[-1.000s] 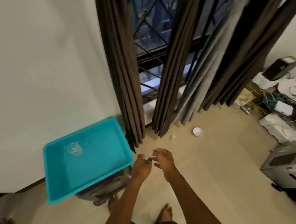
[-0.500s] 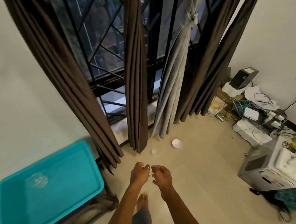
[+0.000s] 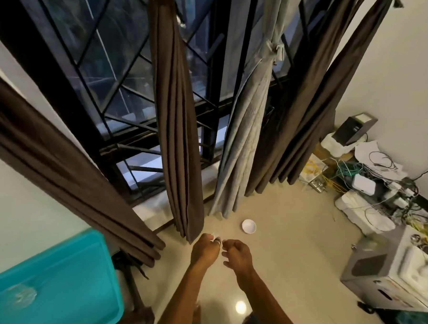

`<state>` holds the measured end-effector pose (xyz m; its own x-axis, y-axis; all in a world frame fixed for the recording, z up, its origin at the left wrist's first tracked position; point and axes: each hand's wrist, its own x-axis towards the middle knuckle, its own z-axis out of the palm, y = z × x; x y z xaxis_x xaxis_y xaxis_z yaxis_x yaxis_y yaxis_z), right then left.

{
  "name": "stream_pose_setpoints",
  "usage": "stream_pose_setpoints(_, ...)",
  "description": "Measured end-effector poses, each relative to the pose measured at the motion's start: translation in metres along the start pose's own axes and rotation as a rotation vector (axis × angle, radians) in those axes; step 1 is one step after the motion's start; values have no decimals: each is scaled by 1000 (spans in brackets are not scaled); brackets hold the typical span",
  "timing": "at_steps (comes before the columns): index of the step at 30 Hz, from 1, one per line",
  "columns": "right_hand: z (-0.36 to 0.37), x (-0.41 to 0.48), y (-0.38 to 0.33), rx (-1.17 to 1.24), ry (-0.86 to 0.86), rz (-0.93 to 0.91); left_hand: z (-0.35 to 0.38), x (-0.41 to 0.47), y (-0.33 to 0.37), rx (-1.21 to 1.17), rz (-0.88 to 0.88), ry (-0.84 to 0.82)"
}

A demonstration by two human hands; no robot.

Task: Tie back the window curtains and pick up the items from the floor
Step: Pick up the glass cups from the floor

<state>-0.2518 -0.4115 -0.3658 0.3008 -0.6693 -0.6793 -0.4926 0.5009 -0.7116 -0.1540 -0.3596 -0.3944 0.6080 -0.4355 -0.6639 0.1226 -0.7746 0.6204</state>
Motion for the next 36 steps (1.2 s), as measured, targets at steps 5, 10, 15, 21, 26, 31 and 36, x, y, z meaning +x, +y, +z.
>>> stream_pose_setpoints(5, -22, 38, -9, -42, -46, 32, 23, 20, 10, 14, -63, 18)
stream_pose_setpoints(10, -56, 86, -24, -151, -150, 55, 56, 34, 36, -41, -145, 108)
stream_pose_setpoints(15, -86, 135, -52, -182, -222, 102, 90, 31, 66, -46, -225, 185)
stream_pose_setpoints(21, -112, 146, -61, -287, -316, 73, 118, 30, 69, -36, -287, 192)
stream_pose_setpoints(26, -118, 149, -57, -397, -357, 63, 119, 21, 66, -224, -305, 205)
stream_pose_setpoints(31, -118, 157, -47, -540, -390, 3, 121, 30, 53, -237, -310, 161)
stream_pose_setpoints(36, -118, 169, -34, -695, -401, -19, 128, 49, 28, -146, -319, 73)
